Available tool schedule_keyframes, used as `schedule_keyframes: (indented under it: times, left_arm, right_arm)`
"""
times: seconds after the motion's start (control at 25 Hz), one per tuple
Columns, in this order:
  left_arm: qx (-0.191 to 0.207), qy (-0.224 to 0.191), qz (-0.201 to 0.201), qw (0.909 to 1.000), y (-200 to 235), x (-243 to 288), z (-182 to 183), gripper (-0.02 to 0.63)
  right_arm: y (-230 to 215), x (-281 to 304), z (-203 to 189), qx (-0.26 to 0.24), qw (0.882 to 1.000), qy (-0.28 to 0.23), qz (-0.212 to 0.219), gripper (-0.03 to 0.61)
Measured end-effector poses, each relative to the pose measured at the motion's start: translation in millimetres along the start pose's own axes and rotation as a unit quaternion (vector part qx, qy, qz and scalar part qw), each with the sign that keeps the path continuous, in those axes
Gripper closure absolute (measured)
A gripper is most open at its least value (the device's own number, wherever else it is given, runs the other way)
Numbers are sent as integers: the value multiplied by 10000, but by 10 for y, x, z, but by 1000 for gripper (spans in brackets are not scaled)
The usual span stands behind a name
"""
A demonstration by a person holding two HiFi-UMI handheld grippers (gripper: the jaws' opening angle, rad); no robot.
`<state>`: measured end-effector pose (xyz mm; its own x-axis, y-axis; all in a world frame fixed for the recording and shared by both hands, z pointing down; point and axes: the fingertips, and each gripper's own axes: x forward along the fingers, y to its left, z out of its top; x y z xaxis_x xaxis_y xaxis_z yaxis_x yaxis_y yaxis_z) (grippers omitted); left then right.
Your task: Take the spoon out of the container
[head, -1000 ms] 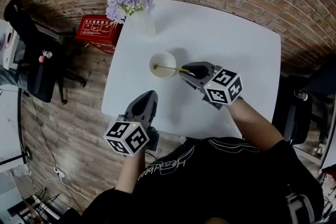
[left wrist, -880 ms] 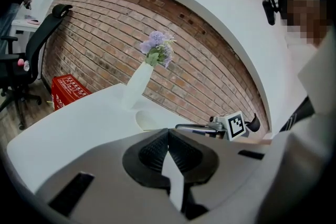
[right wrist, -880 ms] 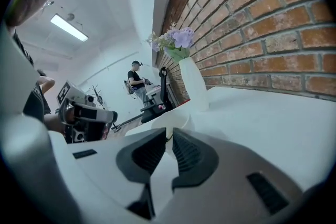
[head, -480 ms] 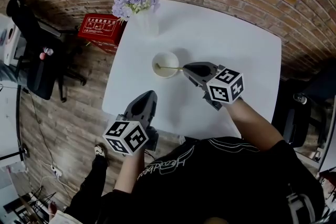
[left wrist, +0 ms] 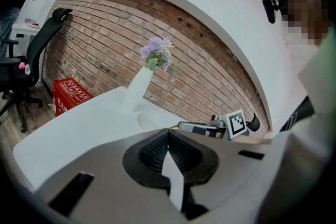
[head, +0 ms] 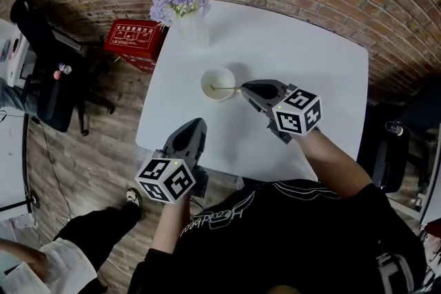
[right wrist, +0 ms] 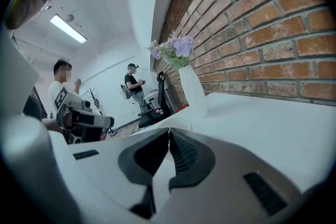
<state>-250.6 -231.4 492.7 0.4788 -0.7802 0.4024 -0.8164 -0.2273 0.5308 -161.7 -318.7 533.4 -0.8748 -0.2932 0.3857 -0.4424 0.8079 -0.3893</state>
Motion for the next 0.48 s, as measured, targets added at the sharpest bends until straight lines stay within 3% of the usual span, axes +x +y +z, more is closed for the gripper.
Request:
schedule_keyframes:
  times: [0.48]
  left_arm:
    - [203, -265, -39, 9994, -231, -368, 72, 611]
  right_arm:
    - [351, -458, 446, -201, 9974, -689, -117, 580]
